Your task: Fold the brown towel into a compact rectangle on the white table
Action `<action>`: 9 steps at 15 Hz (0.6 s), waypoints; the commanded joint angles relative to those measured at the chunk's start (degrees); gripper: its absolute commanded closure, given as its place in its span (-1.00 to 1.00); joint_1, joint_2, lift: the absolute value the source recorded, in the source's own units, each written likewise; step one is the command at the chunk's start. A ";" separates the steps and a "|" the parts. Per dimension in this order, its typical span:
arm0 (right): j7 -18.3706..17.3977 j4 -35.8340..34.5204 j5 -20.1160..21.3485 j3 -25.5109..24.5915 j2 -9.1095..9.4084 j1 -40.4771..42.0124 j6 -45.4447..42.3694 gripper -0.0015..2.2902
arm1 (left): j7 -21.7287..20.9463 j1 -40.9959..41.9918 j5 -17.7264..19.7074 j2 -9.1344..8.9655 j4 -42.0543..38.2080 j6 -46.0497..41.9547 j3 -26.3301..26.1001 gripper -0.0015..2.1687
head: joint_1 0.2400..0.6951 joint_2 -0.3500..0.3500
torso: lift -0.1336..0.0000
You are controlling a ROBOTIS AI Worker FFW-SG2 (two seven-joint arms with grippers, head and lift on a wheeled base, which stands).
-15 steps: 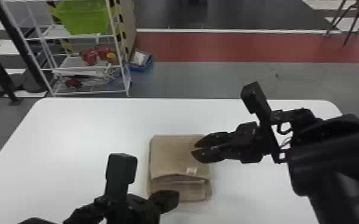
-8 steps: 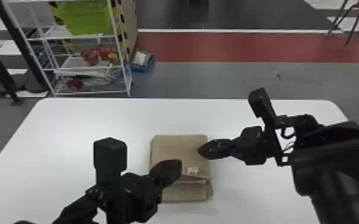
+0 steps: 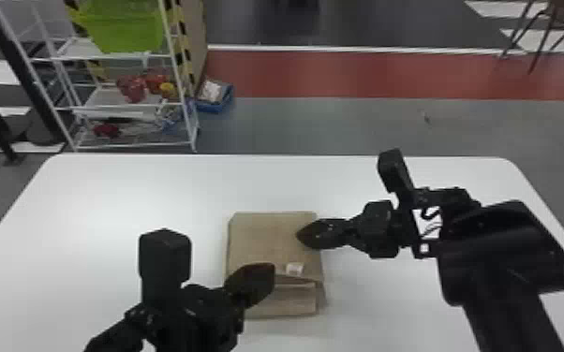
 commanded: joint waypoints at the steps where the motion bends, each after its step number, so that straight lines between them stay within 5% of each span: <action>1: 0.19 4.16 0.68 0.16 0.31 -1.40 -1.51 0.47 | -0.17 0.41 0.00 0.01 0.04 -0.04 0.36 0.98 | 1.00 0.00 | -0.83; 9: 0.19 11.11 1.56 0.25 0.40 -3.68 -3.62 0.47 | -0.34 0.06 0.09 0.01 0.48 -0.04 0.53 0.98 | 1.00 0.02 | -0.83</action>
